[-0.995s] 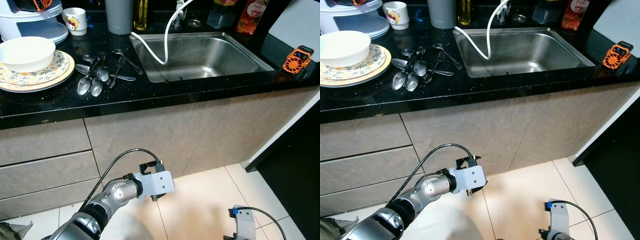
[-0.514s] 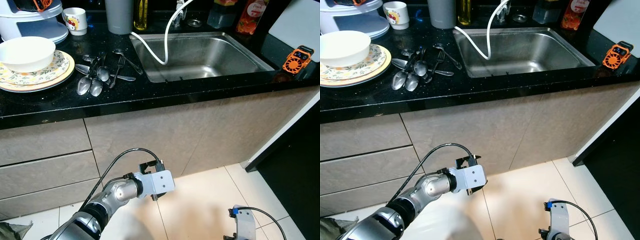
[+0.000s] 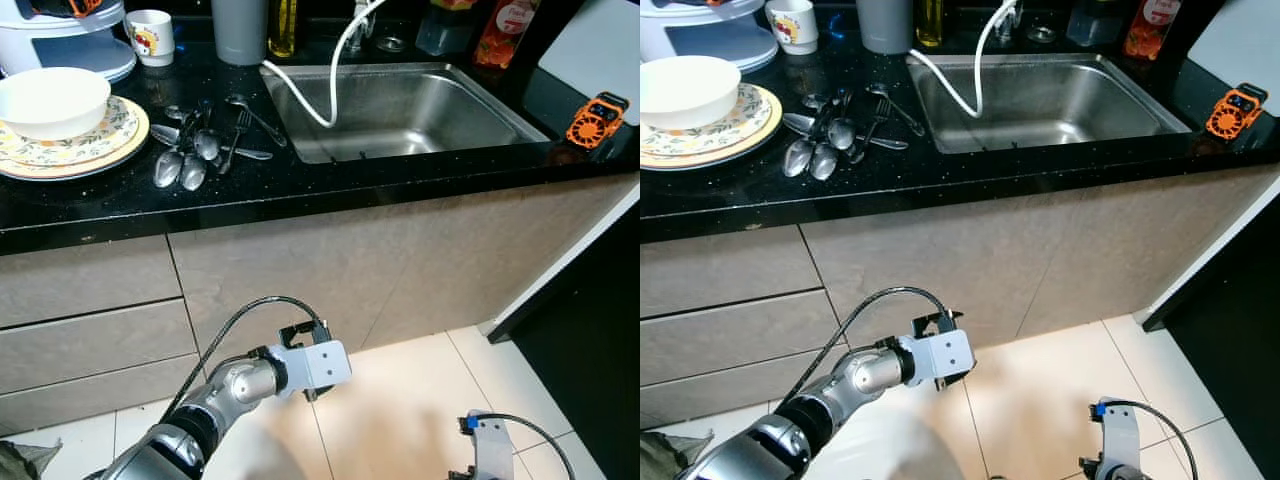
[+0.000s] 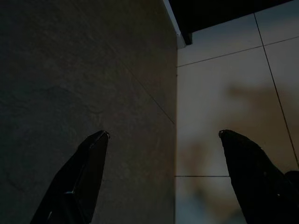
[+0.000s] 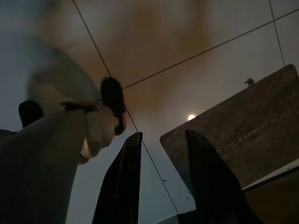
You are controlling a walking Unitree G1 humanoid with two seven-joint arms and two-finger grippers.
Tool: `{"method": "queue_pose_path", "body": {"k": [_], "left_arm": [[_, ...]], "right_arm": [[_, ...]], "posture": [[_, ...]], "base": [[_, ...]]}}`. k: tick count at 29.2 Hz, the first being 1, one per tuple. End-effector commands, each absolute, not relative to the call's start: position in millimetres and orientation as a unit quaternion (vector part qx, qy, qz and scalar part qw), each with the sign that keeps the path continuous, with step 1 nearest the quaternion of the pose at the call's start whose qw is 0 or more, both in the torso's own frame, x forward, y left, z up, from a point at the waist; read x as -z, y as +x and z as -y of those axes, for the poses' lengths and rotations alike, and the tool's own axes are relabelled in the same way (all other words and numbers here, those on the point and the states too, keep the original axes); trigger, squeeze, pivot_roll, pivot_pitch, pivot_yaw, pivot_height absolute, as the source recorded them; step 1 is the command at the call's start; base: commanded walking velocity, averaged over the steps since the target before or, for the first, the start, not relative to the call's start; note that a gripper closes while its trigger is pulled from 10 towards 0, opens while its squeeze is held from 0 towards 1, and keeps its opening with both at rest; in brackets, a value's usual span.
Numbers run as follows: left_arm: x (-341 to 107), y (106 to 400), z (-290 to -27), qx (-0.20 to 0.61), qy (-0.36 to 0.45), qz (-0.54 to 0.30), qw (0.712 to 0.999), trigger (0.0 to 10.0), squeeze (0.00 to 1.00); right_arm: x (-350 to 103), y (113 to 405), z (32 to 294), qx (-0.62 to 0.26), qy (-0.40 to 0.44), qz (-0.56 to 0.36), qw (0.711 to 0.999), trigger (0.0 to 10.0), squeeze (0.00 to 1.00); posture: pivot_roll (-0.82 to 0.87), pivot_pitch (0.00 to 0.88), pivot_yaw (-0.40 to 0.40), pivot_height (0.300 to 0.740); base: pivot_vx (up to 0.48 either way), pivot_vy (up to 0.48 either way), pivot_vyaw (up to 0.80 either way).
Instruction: Kitchen organization
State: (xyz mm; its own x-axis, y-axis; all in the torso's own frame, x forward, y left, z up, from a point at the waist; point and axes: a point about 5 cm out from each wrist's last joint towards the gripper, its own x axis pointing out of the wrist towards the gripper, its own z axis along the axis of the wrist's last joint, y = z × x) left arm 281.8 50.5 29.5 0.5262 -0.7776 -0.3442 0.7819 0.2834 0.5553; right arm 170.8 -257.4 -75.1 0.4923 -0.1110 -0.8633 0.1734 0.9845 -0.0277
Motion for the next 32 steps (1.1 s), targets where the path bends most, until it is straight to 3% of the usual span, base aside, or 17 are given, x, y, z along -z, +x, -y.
{"method": "queue_pose_path", "body": {"k": [1,32], "left_arm": [[-25.8,277.5,-43.5,0.495,0.344,-0.009,0.798,10.0,0.0],[-29.1,281.3,-36.3,0.495,0.338,-0.014,0.8,10.0,0.0]], "right_arm": [[75.3,166.9,262.4,0.085,0.024,-0.506,0.858,10.0,0.0],[72.4,168.1,269.1,0.093,0.023,-0.502,0.859,10.0,0.0]], "posture": [[0.13,0.1,-0.095,0.74],[0.13,0.099,-0.107,0.74]], "base": [[0.0,0.0,0.0],[0.0,0.0,0.0]]}}
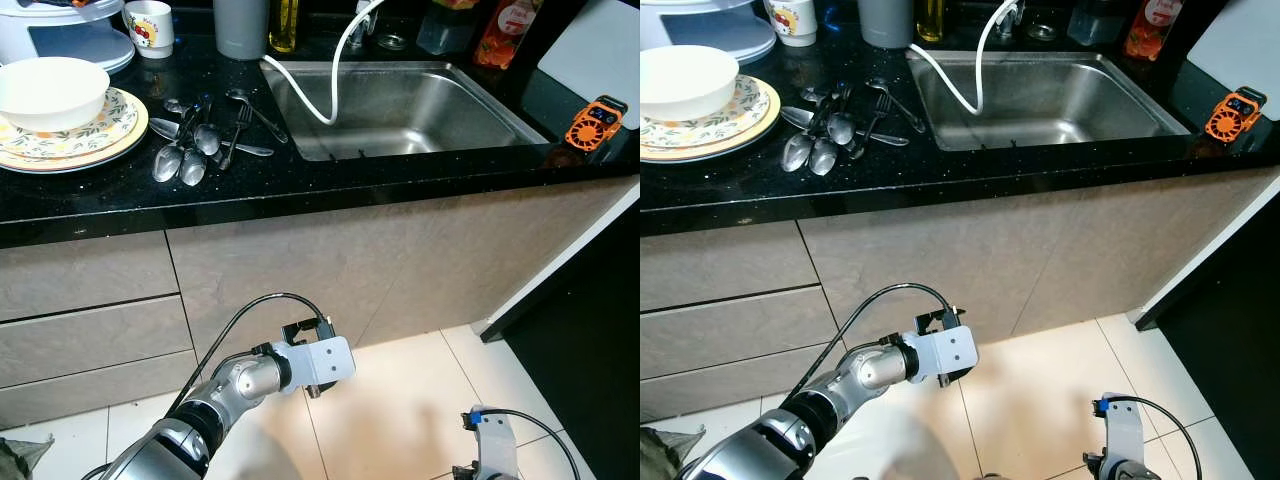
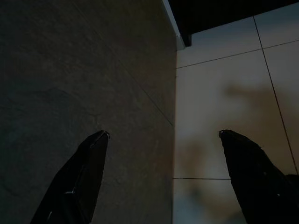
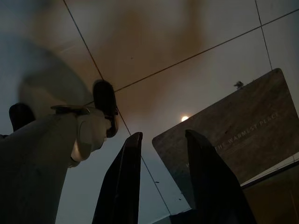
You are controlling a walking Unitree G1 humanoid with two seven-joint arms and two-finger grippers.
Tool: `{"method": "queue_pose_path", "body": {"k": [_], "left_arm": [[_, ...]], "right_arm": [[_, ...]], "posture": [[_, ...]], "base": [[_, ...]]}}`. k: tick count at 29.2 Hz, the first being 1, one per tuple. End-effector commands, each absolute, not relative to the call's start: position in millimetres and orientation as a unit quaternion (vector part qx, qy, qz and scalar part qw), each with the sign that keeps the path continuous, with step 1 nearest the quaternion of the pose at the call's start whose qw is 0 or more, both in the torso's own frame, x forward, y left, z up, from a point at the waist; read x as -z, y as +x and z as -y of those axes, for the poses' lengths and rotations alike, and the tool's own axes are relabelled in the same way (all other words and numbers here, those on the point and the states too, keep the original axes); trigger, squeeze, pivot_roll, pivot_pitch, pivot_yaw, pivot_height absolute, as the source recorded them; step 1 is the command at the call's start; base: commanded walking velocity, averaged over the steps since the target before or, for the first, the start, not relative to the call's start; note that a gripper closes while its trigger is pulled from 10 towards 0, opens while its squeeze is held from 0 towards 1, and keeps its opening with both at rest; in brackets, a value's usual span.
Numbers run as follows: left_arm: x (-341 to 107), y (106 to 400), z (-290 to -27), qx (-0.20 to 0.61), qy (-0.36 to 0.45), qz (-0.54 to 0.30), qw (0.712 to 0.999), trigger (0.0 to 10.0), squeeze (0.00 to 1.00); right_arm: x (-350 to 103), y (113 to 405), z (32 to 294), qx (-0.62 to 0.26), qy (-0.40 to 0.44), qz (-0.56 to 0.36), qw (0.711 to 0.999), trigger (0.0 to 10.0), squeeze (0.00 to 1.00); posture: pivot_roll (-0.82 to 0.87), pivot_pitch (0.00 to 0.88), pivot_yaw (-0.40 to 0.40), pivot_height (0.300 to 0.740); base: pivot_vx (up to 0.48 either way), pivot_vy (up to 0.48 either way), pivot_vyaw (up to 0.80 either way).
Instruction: Kitchen organization
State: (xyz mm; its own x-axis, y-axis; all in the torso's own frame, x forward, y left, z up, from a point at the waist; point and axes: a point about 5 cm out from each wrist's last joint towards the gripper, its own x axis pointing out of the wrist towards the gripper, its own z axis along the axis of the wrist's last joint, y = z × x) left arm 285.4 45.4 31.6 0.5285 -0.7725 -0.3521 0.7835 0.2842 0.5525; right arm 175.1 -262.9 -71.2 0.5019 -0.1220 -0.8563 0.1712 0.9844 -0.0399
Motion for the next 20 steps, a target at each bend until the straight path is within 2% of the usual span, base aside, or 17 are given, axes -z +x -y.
{"method": "queue_pose_path", "body": {"k": [1,20], "left_arm": [[-29.2,281.2,-36.2,0.495,0.339,-0.014,0.8,10.0,0.0],[-29.1,281.8,-38.0,0.493,0.338,-0.014,0.802,10.0,0.0]], "right_arm": [[72.6,167.6,269.3,0.093,0.023,-0.503,0.859,10.0,0.0],[74.1,167.9,264.7,0.086,0.023,-0.505,0.858,10.0,0.0]], "posture": [[0.13,0.099,-0.11,0.74],[0.14,0.101,-0.112,0.74]], "base": [[0.0,0.0,0.0],[0.0,0.0,0.0]]}}
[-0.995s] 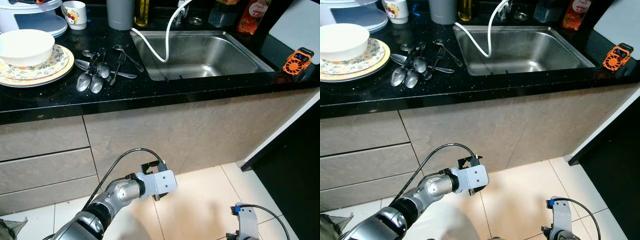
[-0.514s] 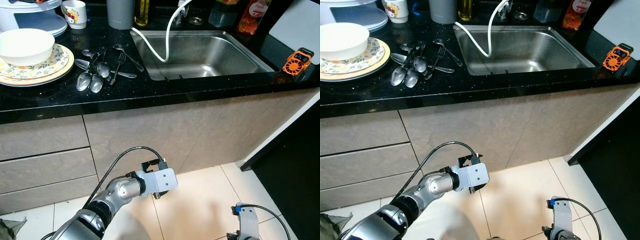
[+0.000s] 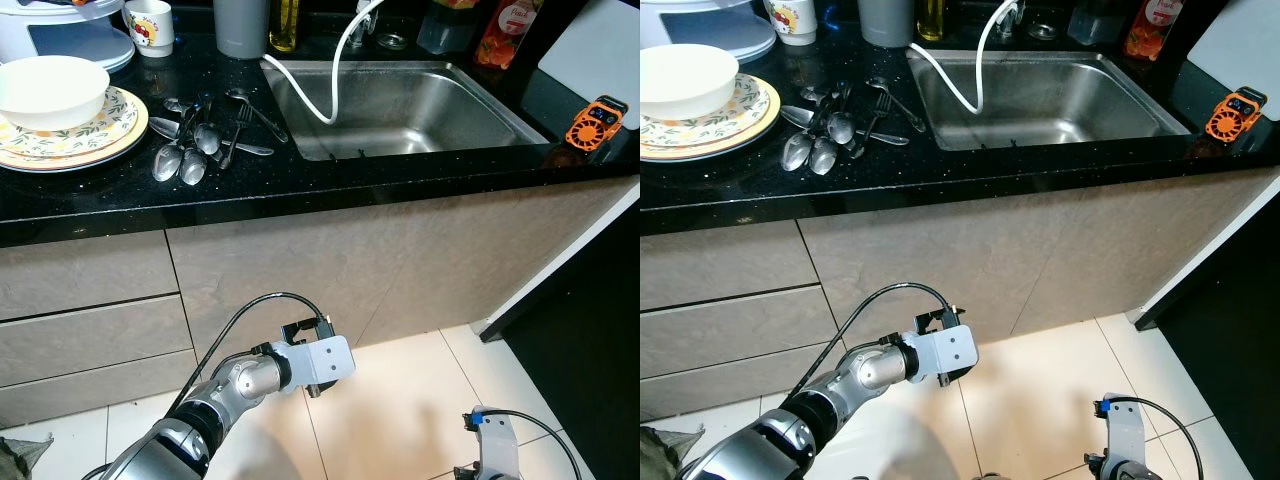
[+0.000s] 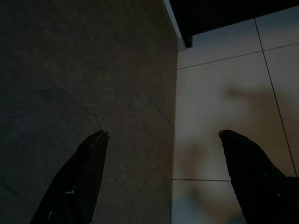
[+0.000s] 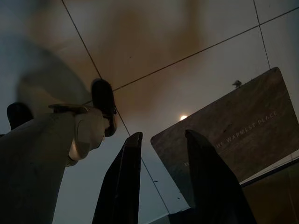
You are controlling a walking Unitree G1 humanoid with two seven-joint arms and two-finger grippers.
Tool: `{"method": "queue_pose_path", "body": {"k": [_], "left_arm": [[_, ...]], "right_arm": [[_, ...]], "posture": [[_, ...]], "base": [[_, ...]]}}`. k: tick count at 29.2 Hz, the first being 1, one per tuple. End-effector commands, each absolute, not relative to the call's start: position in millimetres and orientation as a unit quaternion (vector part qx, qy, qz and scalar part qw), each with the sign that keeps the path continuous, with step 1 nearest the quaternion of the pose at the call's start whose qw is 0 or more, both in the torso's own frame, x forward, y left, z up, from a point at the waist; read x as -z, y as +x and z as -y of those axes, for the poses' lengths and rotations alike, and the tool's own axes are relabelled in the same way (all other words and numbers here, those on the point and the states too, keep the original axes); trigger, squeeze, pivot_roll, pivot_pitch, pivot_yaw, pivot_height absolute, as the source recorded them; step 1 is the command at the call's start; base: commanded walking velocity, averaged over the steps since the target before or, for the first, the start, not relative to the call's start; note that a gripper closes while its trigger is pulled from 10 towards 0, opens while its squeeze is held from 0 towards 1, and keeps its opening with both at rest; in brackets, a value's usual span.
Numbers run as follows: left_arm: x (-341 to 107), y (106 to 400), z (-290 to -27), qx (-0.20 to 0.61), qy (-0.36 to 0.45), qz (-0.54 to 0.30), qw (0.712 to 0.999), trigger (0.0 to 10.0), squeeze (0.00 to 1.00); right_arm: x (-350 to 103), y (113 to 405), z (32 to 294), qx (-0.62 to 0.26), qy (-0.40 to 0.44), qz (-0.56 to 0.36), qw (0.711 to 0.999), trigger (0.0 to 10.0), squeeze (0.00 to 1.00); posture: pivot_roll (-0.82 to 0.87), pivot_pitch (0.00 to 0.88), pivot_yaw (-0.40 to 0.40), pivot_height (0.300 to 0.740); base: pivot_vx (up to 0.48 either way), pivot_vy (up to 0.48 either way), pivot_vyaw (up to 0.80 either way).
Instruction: Kitchen organization
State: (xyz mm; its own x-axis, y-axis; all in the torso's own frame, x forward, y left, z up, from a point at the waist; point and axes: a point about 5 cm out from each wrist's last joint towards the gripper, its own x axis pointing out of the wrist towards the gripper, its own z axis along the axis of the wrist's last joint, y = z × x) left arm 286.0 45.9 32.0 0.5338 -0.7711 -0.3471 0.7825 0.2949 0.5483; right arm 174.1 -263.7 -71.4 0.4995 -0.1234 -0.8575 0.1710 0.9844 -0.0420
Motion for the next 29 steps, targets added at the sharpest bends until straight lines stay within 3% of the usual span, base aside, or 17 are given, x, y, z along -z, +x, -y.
{"method": "queue_pose_path", "body": {"k": [1,29], "left_arm": [[-29.0,281.8,-38.0,0.493,0.338,-0.015,0.801,10.0,0.0],[-27.9,280.4,-38.9,0.495,0.337,-0.015,0.801,10.0,0.0]], "right_arm": [[73.8,168.1,265.1,0.086,0.022,-0.505,0.858,10.0,0.0],[74.0,167.9,264.9,0.084,0.02,-0.506,0.858,10.0,0.0]], "posture": [[0.14,0.101,-0.112,0.74],[0.14,0.1,-0.111,0.74]], "base": [[0.0,0.0,0.0],[0.0,0.0,0.0]]}}
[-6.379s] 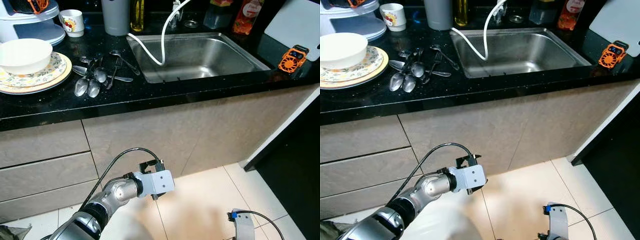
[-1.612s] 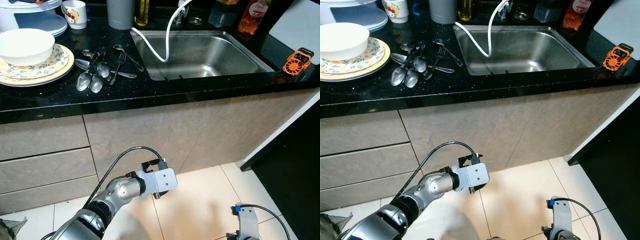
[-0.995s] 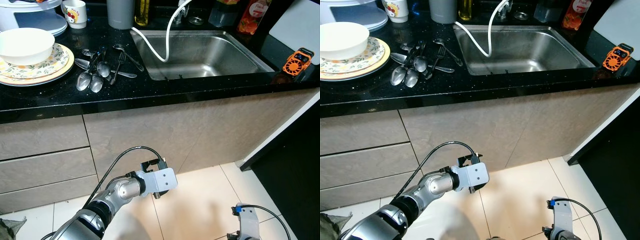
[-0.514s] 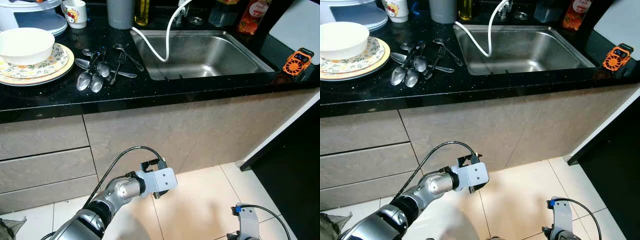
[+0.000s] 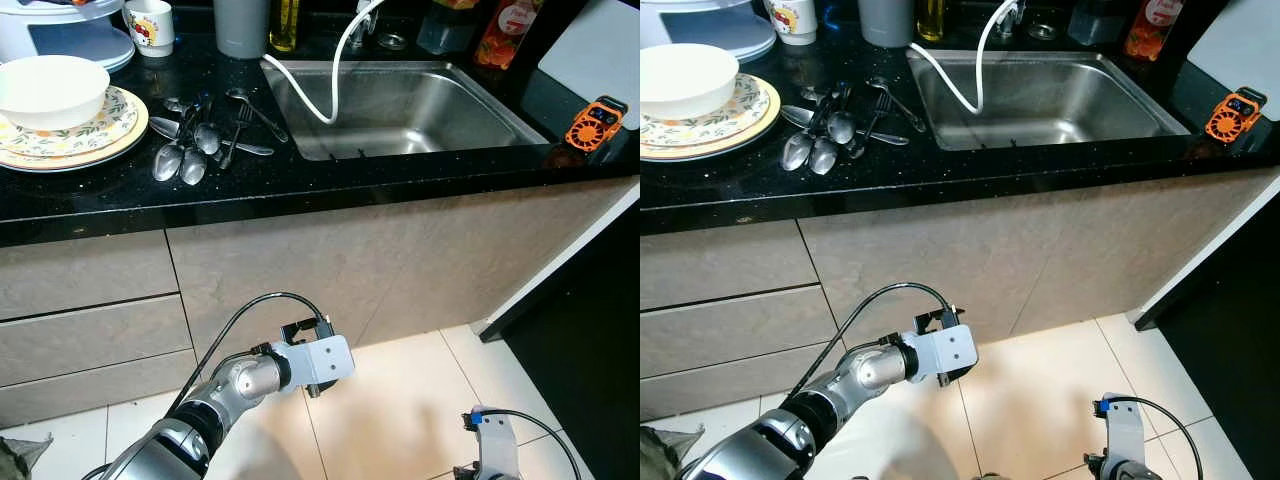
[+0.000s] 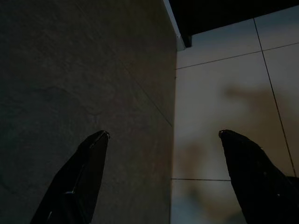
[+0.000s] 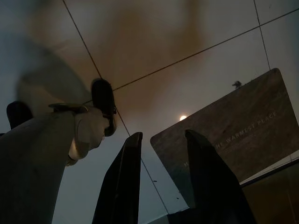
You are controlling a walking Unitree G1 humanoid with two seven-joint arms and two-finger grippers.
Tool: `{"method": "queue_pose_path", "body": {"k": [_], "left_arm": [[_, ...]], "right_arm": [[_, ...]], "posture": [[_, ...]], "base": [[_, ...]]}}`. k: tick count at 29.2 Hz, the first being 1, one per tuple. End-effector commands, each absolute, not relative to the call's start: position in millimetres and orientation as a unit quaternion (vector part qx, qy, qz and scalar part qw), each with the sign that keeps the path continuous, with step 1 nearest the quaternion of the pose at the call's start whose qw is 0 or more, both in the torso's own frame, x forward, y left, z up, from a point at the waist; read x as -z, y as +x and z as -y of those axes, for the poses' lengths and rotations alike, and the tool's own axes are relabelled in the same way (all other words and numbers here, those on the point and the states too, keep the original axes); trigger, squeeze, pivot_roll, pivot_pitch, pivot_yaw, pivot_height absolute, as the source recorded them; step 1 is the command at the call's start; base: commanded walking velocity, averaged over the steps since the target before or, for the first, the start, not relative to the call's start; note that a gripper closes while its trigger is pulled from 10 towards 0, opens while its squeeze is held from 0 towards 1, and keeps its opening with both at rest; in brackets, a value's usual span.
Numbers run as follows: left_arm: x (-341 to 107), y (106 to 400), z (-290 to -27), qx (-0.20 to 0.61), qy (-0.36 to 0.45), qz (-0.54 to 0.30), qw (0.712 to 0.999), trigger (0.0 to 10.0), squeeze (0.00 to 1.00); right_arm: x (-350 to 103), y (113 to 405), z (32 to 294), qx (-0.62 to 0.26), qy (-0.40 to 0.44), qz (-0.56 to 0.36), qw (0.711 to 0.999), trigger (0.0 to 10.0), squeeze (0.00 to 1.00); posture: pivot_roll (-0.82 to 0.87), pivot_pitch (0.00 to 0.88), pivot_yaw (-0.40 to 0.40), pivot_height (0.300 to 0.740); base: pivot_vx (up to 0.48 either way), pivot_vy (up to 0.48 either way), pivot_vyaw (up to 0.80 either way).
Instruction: Kitchen organization
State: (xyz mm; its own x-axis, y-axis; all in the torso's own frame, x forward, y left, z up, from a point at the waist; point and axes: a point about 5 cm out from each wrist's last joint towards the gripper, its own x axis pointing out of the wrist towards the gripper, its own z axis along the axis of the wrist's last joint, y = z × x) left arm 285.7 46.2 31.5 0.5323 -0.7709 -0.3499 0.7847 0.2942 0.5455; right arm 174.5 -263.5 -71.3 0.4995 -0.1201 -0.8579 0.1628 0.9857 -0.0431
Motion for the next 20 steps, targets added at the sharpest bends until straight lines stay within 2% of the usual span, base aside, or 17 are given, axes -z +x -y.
{"method": "queue_pose_path", "body": {"k": [1,20], "left_arm": [[-27.9,280.5,-39.5,0.495,0.336,-0.015,0.801,10.0,0.0],[-28.8,282.7,-44.8,0.493,0.338,-0.017,0.801,10.0,0.0]], "right_arm": [[74.2,167.7,264.6,0.084,0.021,-0.506,0.858,10.0,0.0],[74.6,171.8,258.2,0.087,0.034,-0.5,0.861,10.0,0.0]], "posture": [[0.14,0.101,-0.11,0.74],[0.1,0.081,-0.086,0.74]], "base": [[0.0,0.0,0.0],[0.0,0.0,0.0]]}}
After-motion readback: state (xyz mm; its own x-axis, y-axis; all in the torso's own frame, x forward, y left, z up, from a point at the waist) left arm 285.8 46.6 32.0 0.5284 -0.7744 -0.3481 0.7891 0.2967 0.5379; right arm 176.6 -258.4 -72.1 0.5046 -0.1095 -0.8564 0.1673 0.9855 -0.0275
